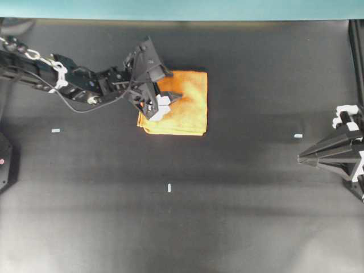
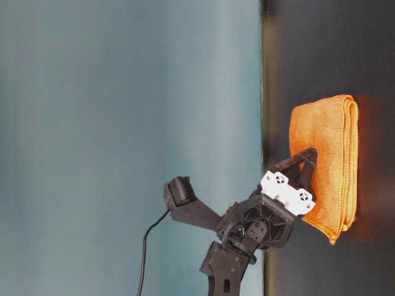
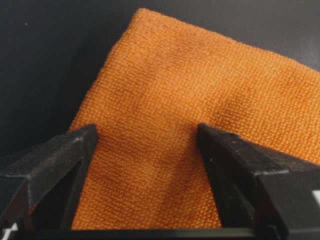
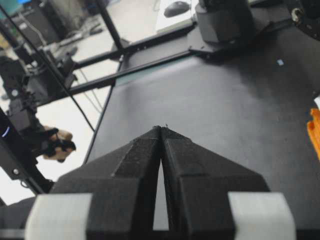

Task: Push an orange cloth with the left arm to wipe the desk.
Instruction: 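Lower the left gripper onto the orange cloth and grip its edge, then drag the cloth with the left gripper toward the lower left of the table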

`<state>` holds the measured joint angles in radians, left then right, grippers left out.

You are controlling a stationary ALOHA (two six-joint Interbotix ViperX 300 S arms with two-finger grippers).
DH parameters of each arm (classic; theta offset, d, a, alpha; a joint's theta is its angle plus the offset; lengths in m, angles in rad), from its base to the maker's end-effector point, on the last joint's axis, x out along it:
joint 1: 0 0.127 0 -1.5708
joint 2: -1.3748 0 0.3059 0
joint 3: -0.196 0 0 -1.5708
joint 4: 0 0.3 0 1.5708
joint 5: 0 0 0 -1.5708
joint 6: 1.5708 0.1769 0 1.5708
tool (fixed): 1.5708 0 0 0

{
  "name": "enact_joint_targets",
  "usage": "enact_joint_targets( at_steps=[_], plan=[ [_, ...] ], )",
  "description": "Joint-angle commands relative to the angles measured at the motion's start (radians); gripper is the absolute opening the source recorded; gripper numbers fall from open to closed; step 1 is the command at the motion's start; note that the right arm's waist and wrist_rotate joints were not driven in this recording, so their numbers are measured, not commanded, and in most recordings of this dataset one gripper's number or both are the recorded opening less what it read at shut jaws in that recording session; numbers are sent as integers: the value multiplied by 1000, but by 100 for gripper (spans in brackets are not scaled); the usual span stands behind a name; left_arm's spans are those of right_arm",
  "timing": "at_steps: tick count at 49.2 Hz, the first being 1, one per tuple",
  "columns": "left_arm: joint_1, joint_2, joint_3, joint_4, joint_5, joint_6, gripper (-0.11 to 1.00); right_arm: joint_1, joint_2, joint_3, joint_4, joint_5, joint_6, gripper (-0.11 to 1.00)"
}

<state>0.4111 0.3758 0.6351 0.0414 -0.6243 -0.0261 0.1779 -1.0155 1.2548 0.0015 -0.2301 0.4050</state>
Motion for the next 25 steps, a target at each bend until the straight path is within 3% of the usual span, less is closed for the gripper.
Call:
enact_joint_targets(
  at_steps=[1,11,25],
  plan=[
    [-3,-2,-6,3,9,-9,79,0,-3,-3,0,-5,0,0],
    [-18,-11,38,3,14,-15,79,0,-20,6,2,-5,0,0],
    [-114,-52,115,3,14,-12,79,-2,-35,12,2,-3,0,0]
  ],
)
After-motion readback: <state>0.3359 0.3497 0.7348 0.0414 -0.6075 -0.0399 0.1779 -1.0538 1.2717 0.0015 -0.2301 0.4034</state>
